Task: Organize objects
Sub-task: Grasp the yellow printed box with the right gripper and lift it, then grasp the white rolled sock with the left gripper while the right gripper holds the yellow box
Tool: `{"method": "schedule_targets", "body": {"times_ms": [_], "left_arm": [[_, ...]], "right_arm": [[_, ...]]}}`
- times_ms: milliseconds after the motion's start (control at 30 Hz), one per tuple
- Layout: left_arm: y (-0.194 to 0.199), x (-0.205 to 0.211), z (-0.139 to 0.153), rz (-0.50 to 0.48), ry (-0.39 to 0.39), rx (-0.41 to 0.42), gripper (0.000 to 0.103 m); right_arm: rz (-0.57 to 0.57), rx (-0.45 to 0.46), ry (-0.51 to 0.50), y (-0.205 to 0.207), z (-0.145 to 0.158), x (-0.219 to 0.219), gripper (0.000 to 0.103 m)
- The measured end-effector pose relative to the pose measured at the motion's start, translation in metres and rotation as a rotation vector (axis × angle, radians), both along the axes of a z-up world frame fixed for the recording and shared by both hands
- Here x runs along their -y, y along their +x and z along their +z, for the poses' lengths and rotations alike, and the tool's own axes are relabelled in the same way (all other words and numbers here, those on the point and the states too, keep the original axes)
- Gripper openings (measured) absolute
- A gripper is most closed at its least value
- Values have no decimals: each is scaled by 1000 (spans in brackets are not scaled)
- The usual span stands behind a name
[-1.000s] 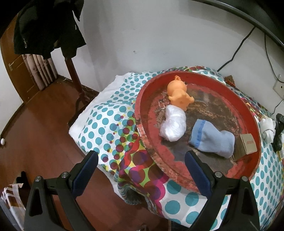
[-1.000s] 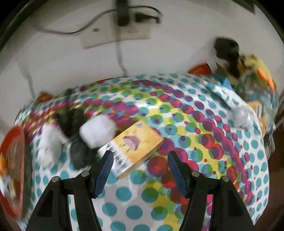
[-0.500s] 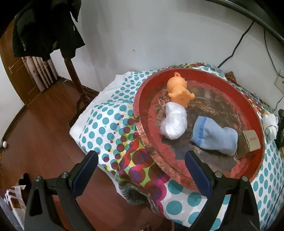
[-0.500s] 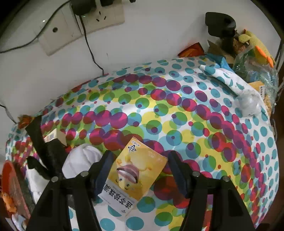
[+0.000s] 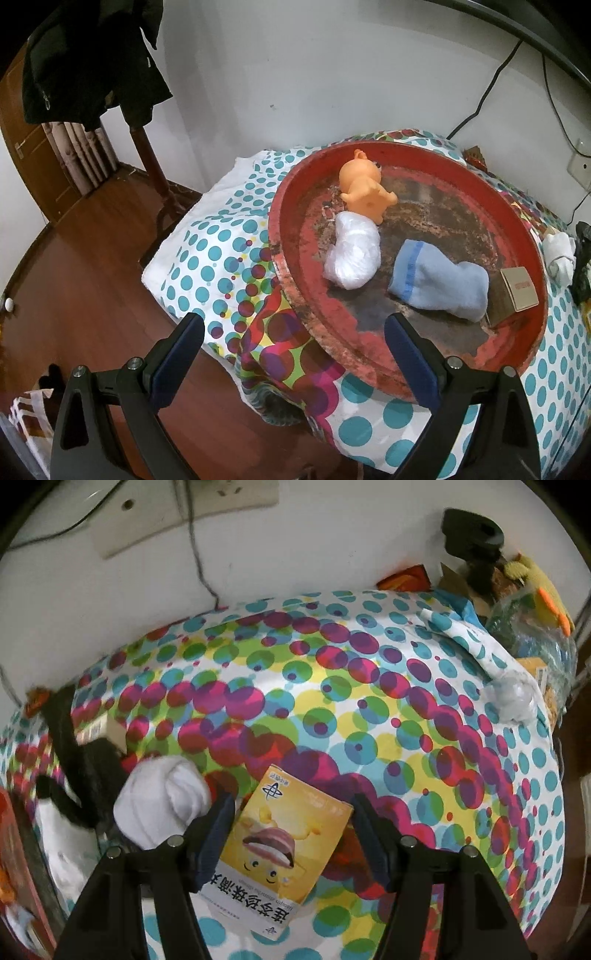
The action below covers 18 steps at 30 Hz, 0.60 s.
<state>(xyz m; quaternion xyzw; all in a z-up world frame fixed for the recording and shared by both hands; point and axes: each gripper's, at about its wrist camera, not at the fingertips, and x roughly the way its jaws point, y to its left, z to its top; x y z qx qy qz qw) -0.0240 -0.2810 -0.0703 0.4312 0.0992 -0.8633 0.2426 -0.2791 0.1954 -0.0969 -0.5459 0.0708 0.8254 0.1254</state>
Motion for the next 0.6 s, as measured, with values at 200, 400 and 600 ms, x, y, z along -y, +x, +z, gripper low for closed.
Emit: {"method": "schedule_targets", "body": {"times_ms": [200,400,600], "left_arm": [[0,-3,1,-8,-2,-6,98],[0,-10,3,-24,-20,-7,98],[1,-17,9,-39,-26,-20,98]], "right_arm": [[81,48,-5,19,-5,4,68],[137,59,3,43,-13,11,68],[198,-35,22,62,-8,15,57]]}}
